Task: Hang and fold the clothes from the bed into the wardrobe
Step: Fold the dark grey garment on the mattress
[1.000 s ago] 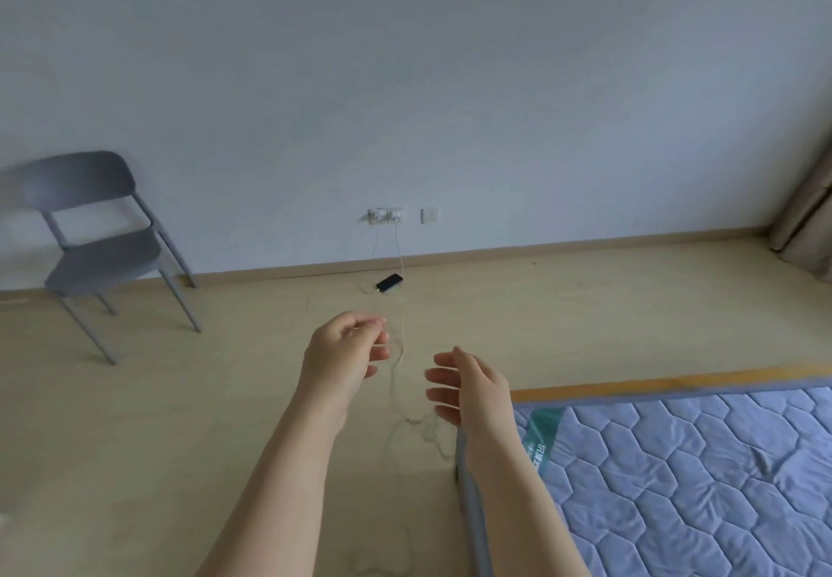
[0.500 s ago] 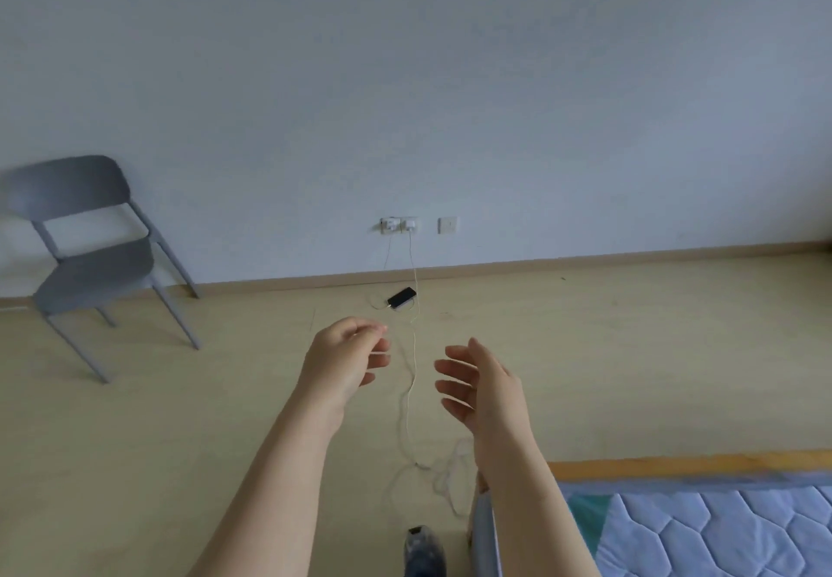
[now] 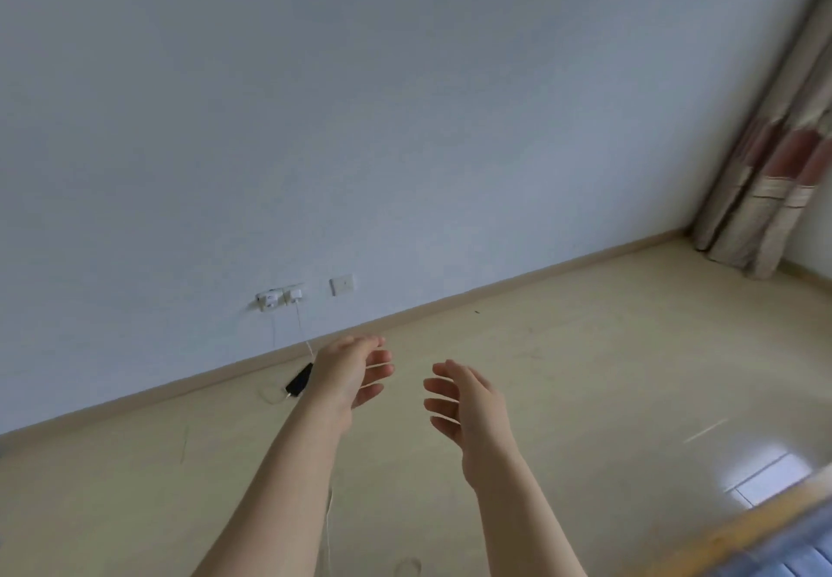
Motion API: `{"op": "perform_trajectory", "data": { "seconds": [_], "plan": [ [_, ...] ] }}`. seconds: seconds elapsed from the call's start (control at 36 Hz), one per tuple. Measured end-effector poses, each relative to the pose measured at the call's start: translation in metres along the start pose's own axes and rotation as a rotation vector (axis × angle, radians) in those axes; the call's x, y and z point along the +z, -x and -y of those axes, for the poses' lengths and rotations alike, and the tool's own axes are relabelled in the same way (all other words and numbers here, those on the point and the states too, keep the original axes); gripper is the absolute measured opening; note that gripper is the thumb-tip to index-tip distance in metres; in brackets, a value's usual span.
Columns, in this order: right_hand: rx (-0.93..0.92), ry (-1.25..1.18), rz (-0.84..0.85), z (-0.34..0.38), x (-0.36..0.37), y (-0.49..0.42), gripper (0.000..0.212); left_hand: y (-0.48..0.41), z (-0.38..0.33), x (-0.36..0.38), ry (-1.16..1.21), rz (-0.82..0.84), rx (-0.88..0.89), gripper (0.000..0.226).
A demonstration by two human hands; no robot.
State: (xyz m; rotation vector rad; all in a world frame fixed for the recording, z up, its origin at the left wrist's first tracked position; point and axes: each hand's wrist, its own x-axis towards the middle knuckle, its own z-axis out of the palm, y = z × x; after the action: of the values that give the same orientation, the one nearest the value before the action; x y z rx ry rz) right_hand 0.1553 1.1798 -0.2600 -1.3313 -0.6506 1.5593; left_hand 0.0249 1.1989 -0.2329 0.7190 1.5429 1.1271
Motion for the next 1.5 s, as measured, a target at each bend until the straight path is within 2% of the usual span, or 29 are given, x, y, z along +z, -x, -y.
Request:
{"op": "perform_trajectory", "data": {
  "seconds": [0.14,0.36,0.47,0.67,1.0,1.22,1.36,1.5],
  "plan": [
    [-0.032,-0.026,-0.159,0.016,-0.032,-0.052,0.013,-0.064,-0.011,0.06,-0.078,0.162,-0.022,0.015],
    [-0.107,-0.156,-0.466,0.045,-0.055,-0.146,0.014,-0.163,-0.041,0.166,-0.261,0.575,0.021,0.016],
    [-0.097,-0.193,-0.512,0.073,-0.044,-0.2,0.014,-0.215,-0.065,0.194,-0.334,0.644,0.044,0.017],
    [-0.111,-0.303,-0.695,0.106,-0.051,-0.25,0.013,-0.273,-0.074,0.239,-0.361,0.744,-0.034,0.018],
    [-0.101,-0.489,-0.985,0.125,-0.158,-0.263,0.013,-0.265,-0.049,0.374,-0.503,0.994,-0.136,0.018],
    [-0.194,-0.467,-1.01,0.188,-0.297,-0.274,0.014,-0.228,-0.053,0.534,-0.508,1.097,-0.055,0.019],
    [-0.279,-0.498,-1.095,0.232,-0.382,-0.262,0.013,-0.187,-0.059,0.624,-0.524,1.186,0.002,0.019],
    [-0.272,-0.557,-1.172,0.243,-0.446,-0.251,0.014,-0.153,-0.044,0.696,-0.529,1.274,-0.034,0.02]
  ]
}}
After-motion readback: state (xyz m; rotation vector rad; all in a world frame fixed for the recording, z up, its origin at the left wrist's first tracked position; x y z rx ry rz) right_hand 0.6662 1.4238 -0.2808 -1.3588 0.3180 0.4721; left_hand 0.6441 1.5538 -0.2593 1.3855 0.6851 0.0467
